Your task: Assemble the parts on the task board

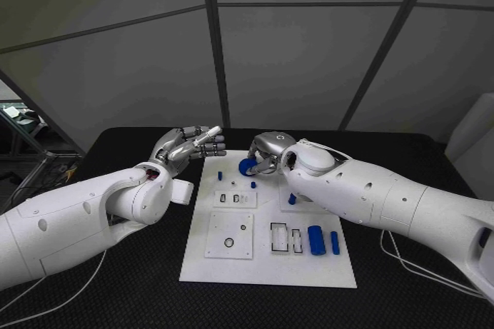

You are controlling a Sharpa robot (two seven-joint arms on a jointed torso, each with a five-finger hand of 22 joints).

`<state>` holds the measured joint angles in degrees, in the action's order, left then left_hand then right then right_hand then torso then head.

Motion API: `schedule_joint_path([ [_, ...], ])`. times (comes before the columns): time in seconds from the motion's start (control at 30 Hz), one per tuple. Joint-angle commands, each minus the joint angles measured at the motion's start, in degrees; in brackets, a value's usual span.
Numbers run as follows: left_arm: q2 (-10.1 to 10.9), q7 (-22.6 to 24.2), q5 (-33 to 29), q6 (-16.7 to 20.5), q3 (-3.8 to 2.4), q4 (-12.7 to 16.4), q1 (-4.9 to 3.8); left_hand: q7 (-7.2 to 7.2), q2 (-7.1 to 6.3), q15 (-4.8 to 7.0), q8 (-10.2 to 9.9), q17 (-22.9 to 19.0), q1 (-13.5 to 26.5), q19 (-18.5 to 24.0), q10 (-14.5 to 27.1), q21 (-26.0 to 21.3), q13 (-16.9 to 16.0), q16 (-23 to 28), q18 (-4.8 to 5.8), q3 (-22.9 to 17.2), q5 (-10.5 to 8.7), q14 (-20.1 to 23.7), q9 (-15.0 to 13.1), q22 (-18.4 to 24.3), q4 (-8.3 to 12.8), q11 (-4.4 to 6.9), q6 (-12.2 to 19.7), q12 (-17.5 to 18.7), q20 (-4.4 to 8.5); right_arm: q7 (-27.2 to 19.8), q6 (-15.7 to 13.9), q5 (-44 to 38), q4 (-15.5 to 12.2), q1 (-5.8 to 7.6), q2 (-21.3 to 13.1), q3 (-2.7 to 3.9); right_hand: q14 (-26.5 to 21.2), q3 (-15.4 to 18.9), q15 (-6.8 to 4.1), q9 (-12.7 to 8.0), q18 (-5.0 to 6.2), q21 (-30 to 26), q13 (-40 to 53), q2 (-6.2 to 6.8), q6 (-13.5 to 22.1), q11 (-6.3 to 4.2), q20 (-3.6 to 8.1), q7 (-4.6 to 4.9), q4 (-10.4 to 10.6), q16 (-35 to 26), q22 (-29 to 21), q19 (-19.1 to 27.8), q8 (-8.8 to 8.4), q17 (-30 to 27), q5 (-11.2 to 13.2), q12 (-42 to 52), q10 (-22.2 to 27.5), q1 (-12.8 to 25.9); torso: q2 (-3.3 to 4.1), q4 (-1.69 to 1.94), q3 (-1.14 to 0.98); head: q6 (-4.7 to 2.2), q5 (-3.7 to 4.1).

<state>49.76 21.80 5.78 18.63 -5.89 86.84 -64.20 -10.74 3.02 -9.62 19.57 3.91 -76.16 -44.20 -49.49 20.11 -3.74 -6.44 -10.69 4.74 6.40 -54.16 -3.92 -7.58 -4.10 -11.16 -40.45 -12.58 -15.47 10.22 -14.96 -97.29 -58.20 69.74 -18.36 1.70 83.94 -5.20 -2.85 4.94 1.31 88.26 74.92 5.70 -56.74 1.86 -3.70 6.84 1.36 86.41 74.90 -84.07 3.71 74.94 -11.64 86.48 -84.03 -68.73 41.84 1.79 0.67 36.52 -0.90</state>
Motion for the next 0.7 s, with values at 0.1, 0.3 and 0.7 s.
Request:
schedule_joint_path([
  [0.1, -0.1, 0.6, 0.2, -0.3, -0.07, 0.0, -0.11, -2.54, 0.54, 0.02, -0.3, -0.1, 0.1, 0.4, -0.5, -0.2, 0.1, 0.1, 0.46, 0.1, -0.27, 0.5, 0.1, 0.1, 0.3, 0.0, -0.3, 0.3, -0.01, -0.4, 0.7, 0.2, 0.1, 0.15, -0.1, 0.02, 3.9, 0.4, 0.65, -0.5, -0.54, 0.2, 10.7, 0.42, 1.6, 0.46, -0.44, 0.21, 1.0, -0.2, 11.4, -4.1, -0.28, 4.5, 0.4, -0.3, -3.3, 0.7, 0.01, 0.07, 0.0, 0.02, 0.03],
  [0.3, -0.1, 0.5, 0.2, -0.3, -0.07, -0.1, -0.11, -2.54, 0.54, 0.02, -0.3, -0.1, 0.1, 0.4, -0.5, -0.2, 0.1, 0.1, 0.46, 0.1, -0.27, 0.5, 0.1, 0.1, 0.3, 0.0, -0.3, 0.3, -0.01, -0.3, 1.2, 0.8, -0.1, 0.16, -0.3, 0.02, 3.9, 0.5, 0.78, -0.8, -0.56, 0.2, 10.8, 0.6, 2.0, 0.55, -0.55, 0.28, 1.7, -0.2, 11.5, -4.1, -0.16, 4.5, 0.4, -0.3, -3.4, 0.9, 0.02, 0.0, 0.01, 0.04, 0.01],
  [0.7, 0.3, 0.5, 0.2, -0.4, -0.06, -0.3, -0.11, -2.54, 0.54, 0.02, -0.3, -0.1, 0.1, 0.4, -0.5, -0.2, 0.1, 0.1, 0.46, 0.1, -0.27, 0.5, 0.1, 0.1, 0.3, 0.0, -0.3, 0.3, -0.01, -2.8, -9.8, 7.3, -6.3, 0.04, -7.2, 0.08, 3.8, 0.3, 0.95, -1.0, -0.65, 0.4, 10.8, 1.02, 1.9, 0.58, -0.77, 0.3, 4.5, -0.3, 12.0, -4.4, 0.15, 4.3, -0.9, -0.3, -3.4, 0.8, -0.18, -0.44, -0.12, -0.61, 0.14],
])
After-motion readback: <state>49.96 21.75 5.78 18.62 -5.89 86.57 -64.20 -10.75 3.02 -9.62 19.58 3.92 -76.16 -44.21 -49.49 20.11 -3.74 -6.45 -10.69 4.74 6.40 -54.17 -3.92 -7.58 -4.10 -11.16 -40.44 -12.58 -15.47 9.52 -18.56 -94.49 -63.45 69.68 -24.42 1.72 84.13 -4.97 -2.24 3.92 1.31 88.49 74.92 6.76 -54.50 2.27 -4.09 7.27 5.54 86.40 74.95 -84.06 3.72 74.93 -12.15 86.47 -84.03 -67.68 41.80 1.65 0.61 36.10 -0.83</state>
